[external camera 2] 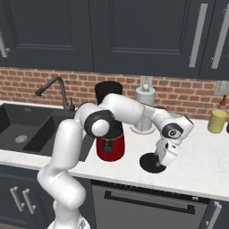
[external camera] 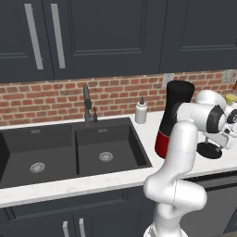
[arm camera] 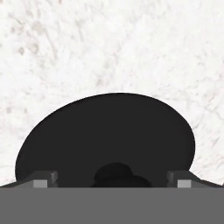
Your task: Close the lid blender by securely placing the lid on top.
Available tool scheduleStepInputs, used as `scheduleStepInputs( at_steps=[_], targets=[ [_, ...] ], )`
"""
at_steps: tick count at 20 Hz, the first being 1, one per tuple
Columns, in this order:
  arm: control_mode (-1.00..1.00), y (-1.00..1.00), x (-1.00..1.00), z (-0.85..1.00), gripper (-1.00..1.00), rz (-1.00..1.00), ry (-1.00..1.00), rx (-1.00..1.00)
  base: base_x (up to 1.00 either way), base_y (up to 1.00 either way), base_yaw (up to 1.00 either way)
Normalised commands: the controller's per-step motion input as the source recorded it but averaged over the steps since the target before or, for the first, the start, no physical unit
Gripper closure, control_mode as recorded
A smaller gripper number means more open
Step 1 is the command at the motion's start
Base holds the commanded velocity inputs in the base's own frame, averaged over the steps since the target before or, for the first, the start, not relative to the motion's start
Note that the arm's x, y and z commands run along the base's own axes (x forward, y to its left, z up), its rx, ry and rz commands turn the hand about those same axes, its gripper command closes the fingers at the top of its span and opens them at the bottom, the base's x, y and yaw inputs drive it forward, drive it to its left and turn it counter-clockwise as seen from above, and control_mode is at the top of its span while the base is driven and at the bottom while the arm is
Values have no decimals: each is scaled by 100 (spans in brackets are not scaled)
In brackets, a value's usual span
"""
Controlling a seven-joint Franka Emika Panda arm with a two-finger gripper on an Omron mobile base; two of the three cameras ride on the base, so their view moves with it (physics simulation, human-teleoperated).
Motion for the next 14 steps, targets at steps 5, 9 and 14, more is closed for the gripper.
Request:
scheduleStepInputs(
  at_steps=[5,9,14],
  targets=[
    [-100,1,0,0,-100,0,0,0,0,0,0],
    [-100,0,0,0,-100,0,0,0,0,0,0],
    [-100,0,0,0,100,0,0,0,0,0,0]
  ],
)
